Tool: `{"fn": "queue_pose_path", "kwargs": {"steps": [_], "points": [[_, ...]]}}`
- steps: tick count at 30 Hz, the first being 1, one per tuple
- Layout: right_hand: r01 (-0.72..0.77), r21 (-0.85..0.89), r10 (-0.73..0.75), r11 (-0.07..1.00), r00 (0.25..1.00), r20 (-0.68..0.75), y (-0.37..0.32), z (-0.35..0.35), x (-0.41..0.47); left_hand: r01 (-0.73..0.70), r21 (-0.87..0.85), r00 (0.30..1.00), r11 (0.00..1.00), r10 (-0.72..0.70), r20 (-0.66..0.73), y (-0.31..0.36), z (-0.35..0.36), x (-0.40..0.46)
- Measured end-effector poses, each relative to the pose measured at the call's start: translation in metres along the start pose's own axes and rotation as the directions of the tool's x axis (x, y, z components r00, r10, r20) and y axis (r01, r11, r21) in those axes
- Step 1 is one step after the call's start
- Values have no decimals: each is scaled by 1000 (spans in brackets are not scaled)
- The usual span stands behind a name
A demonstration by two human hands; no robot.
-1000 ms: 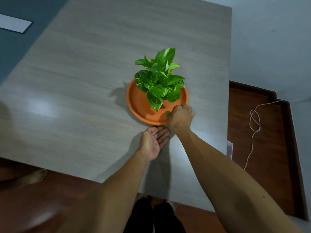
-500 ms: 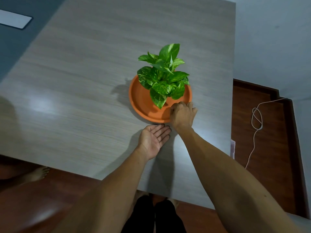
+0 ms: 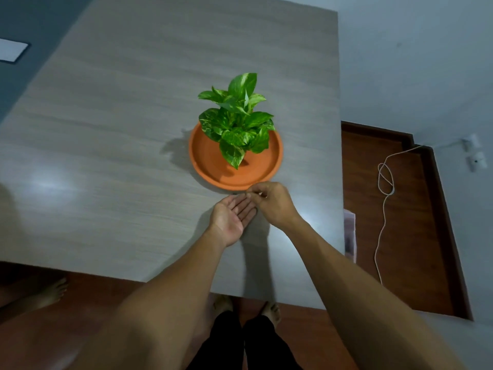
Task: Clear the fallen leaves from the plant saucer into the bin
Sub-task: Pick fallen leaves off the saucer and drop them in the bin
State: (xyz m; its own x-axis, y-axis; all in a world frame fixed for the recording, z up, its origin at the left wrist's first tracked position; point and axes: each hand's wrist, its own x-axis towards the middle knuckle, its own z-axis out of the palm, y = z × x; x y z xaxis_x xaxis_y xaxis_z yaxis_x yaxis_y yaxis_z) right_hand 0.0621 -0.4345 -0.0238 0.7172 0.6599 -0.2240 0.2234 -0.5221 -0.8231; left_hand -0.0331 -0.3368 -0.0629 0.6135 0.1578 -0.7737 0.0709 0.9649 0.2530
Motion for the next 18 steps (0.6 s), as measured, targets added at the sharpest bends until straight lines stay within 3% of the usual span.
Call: {"fn": "queue_pose_path", "kwargs": {"steps": [5, 11, 18], "points": [[27, -1, -27, 1000, 1000, 7, 4, -20, -20, 32, 17, 998, 999, -33, 45, -17, 20, -6], [-87, 34, 94, 996, 948, -303, 29, -60, -46, 57, 65, 996, 996, -61, 72, -46, 48, -7], [-177, 89, 199, 980, 873, -446, 90, -128, -105, 81, 215, 994, 973, -96, 61, -117, 100, -7]]}}
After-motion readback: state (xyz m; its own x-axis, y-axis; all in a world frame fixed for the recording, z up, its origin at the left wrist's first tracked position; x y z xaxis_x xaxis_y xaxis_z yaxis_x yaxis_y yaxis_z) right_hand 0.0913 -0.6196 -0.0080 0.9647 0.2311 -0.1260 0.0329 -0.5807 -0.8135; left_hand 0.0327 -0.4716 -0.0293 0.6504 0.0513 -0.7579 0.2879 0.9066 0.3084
